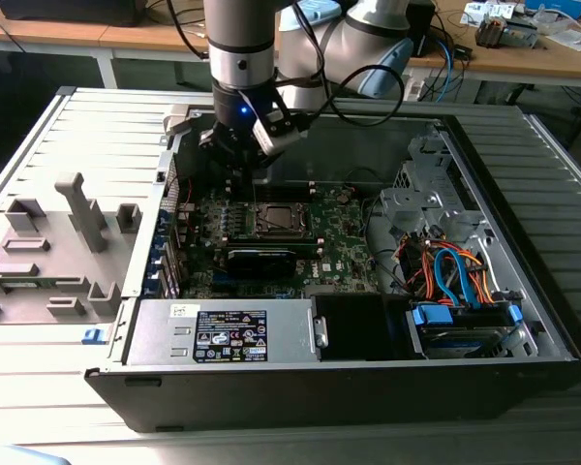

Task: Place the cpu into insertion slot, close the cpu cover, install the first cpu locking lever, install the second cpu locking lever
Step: 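Install the first cpu locking lever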

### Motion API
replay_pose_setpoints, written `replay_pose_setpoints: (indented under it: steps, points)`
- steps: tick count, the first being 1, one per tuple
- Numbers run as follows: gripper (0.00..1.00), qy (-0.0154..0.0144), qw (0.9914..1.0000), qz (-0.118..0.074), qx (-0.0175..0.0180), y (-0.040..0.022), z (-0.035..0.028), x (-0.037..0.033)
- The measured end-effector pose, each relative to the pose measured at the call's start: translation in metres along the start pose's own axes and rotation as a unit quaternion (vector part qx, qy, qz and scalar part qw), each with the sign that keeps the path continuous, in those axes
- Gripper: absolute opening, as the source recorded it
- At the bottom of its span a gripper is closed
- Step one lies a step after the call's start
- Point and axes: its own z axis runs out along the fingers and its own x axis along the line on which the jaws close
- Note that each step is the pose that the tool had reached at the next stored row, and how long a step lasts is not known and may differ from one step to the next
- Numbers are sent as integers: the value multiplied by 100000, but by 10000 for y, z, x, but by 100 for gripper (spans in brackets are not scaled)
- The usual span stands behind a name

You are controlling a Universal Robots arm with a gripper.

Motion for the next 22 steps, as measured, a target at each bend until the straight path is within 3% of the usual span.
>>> replay_pose_setpoints:
  steps: [5, 9, 13, 22]
  points:
    - [11, 2, 100000, -27, 4, 80, 1, 22]
    - [11, 7, 99998, -641, -53, 185, 3, 17]
    - [11, 47, 99994, -1066, -214, 194, 3, -33]
    - [11, 35, 99990, -1368, -410, 195, 5, -48]
